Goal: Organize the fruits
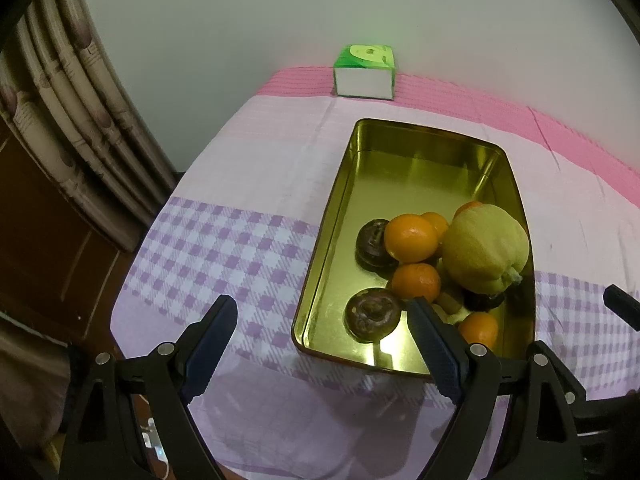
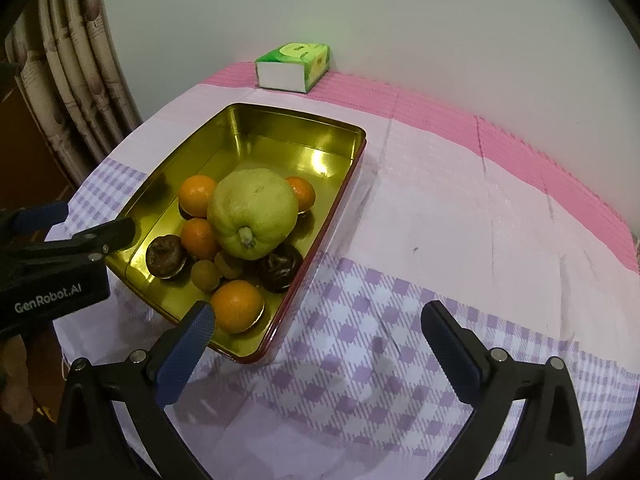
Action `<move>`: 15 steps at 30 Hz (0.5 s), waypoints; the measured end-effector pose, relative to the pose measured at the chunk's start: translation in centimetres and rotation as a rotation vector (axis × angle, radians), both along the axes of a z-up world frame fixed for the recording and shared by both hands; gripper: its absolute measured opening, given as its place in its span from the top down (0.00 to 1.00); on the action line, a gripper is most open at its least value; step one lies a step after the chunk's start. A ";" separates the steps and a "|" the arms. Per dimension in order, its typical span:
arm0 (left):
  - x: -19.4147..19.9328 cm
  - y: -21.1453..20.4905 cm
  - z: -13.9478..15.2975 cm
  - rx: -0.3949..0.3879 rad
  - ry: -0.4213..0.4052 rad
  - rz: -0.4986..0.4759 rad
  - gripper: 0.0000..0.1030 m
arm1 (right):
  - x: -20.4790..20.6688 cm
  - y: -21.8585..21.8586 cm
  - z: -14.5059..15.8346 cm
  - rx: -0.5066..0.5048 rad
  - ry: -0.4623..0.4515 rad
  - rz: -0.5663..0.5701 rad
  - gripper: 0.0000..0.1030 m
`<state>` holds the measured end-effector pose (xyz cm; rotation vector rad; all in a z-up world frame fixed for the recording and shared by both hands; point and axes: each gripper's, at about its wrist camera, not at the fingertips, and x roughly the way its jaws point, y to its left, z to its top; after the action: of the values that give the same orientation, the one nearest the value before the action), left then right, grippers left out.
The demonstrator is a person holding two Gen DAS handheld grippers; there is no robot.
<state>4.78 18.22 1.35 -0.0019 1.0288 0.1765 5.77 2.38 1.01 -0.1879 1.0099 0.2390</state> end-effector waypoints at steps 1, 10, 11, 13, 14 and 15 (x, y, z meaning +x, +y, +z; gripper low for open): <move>-0.1 0.0 0.0 0.001 0.001 -0.003 0.16 | 0.0 -0.1 0.0 0.000 0.001 -0.002 0.01; 0.0 -1.2 -0.3 0.021 0.008 -0.050 0.16 | 0.0 -0.4 -0.3 0.007 0.022 -0.007 0.01; 0.0 -1.2 -0.3 0.021 0.008 -0.052 0.16 | 0.1 -0.4 -0.4 0.006 0.023 -0.007 0.01; 0.0 -1.2 -0.3 0.021 0.010 -0.051 0.16 | 0.0 -0.4 -0.5 0.006 0.026 -0.007 0.01; 0.0 -1.3 -0.3 0.021 0.010 -0.050 0.16 | 0.0 -0.4 -0.5 0.007 0.028 -0.006 0.01; 0.0 -1.3 -0.3 0.020 0.009 -0.051 0.16 | 0.0 -0.4 -0.6 0.007 0.031 -0.006 0.01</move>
<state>4.80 16.92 1.02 0.0435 1.0350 0.1410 5.78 1.96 0.41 -0.1752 1.0406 0.2405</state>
